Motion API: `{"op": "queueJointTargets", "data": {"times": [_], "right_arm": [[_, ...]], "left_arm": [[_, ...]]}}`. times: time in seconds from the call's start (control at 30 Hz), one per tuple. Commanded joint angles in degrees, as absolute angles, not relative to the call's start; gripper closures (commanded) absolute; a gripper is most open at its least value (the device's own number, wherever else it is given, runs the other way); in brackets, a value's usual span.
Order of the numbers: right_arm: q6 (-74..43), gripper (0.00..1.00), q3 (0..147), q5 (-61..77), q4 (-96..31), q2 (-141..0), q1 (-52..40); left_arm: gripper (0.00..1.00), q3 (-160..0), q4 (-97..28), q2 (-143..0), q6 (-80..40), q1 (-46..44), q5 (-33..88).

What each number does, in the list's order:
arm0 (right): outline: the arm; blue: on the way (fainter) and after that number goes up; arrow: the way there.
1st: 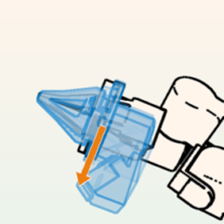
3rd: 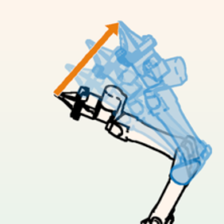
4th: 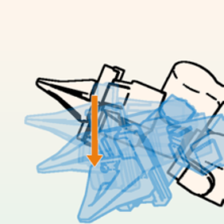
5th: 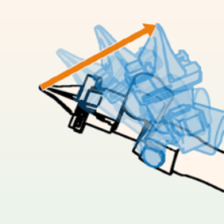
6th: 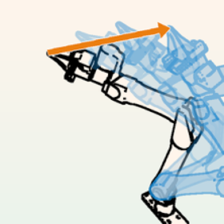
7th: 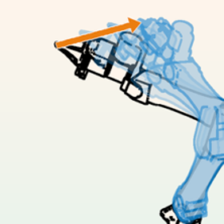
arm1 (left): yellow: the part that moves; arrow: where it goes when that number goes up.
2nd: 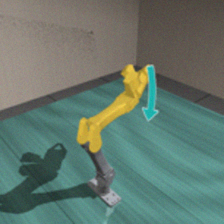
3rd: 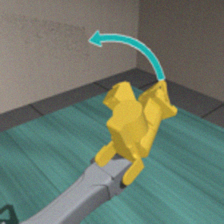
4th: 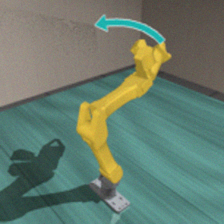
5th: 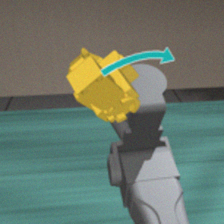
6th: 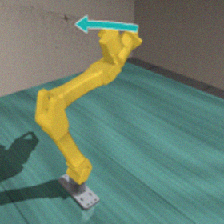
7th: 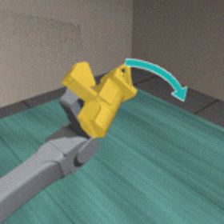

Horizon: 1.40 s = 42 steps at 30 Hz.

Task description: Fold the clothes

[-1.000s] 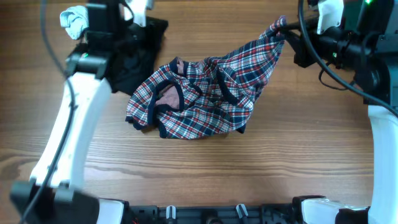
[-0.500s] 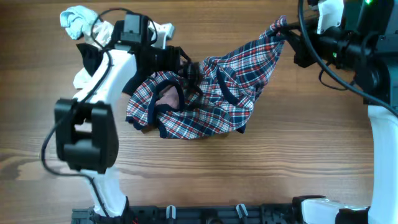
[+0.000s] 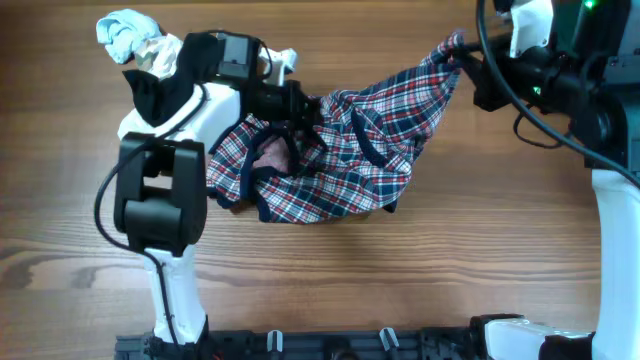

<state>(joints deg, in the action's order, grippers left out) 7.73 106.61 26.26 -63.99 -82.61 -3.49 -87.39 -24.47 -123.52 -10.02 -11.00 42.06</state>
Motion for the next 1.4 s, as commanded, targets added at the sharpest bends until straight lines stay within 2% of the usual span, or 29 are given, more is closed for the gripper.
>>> {"op": "queueJointTargets", "data": {"times": [0.0,0.13,0.27,0.4,0.53,0.67,0.9,1.1,1.17,1.27,1.37], "right_arm": [[6.39,0.96,108.09,24.40,-64.36,-82.28,-3.29],[5.80,0.96,108.31,22.68,-63.90,-81.82,-2.61],[2.76,0.96,112.53,22.70,-66.30,-80.20,5.06],[0.84,0.96,113.69,21.43,-69.84,-79.44,12.80],[-0.08,0.96,114.89,24.69,-70.87,-77.28,20.93],[-0.03,0.96,124.46,19.92,-78.08,-75.26,25.41],[-1.63,0.96,134.15,13.37,-89.45,-74.04,25.76],[-0.97,0.96,134.15,14.59,-89.54,-75.57,25.74],[1.72,0.96,134.15,19.25,-87.96,-78.04,25.74],[5.50,0.96,134.15,28.32,-81.54,-86.17,25.74],[5.26,0.96,134.15,37.34,-68.10,-94.78,25.74]], "left_arm": [[0.96,-90.89,-25.36,-110.21,-10.94,-7.88,40.21],[0.96,-90.89,-28.56,-91.18,-10.74,-6.85,29.50],[0.96,-90.89,-33.45,-77.62,-9.21,-6.90,17.85],[0.96,-90.89,-38.30,-75.75,-7.70,-6.90,15.29],[0.96,-92.09,-38.02,-74.67,-7.75,-6.90,15.31],[0.96,-94.11,-39.92,-69.56,-7.75,-6.90,12.62],[0.96,-94.11,-51.55,-59.05,-8.08,-9.02,11.27],[0.96,-94.08,-52.90,-63.37,-8.16,-14.09,10.35],[0.96,-94.08,-51.07,-67.09,-8.16,-14.09,10.37],[0.96,-94.08,-38.87,-76.84,-8.23,-13.96,10.37],[0.96,-94.11,-16.84,-86.19,-12.29,-13.06,10.74]]}}
